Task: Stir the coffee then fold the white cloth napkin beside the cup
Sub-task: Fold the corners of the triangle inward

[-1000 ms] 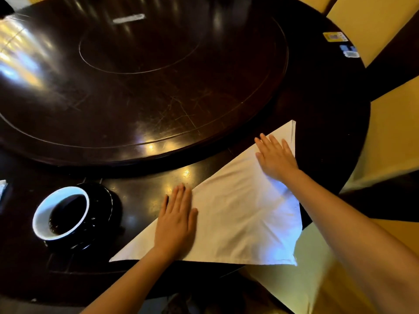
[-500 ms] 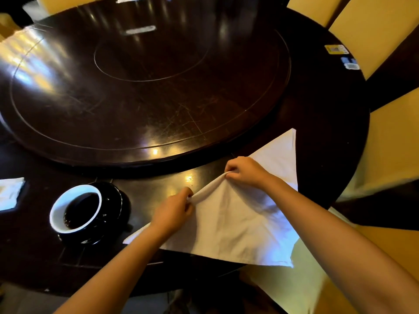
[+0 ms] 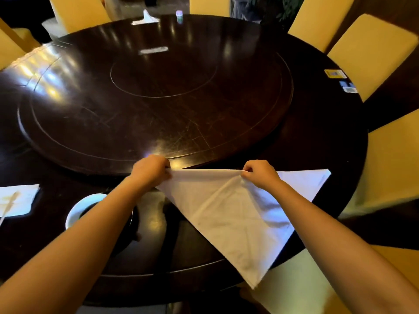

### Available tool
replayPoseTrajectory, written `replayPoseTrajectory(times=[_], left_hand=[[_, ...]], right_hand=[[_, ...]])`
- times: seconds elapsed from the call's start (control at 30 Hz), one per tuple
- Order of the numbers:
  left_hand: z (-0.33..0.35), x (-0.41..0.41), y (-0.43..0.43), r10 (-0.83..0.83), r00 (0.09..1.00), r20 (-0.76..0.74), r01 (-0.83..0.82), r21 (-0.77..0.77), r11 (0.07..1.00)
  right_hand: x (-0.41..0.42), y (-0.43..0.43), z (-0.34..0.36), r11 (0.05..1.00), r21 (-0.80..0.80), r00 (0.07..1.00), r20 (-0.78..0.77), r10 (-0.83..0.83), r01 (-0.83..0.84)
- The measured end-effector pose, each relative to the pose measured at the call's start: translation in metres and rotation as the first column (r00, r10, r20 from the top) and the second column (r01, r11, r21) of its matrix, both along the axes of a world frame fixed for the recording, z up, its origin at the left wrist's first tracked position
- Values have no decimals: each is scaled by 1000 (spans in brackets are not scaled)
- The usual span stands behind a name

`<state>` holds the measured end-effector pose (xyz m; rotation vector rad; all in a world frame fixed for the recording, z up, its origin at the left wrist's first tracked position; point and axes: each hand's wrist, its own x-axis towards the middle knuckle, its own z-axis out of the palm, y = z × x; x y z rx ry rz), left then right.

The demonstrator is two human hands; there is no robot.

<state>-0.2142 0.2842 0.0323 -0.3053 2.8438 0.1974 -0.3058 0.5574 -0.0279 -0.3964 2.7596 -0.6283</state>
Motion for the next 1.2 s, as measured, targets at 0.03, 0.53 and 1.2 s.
replayPoseTrajectory(times=[0.03,0.53,1.2], left_hand=[[1,-5,-6,13,1000,-9,-13,-11,1000],[-47,107,135,-282,956,-75,292,274,916],[-94,159,193,-3,786,-618,335,422,843]], right_hand=[[-1,-4,0,1000,-15,1000,-3,-10,10],[-6,-13,-31,963,-145,969,-70,-239,227],[123,63,-62,985,136,983,-133,123,-104]])
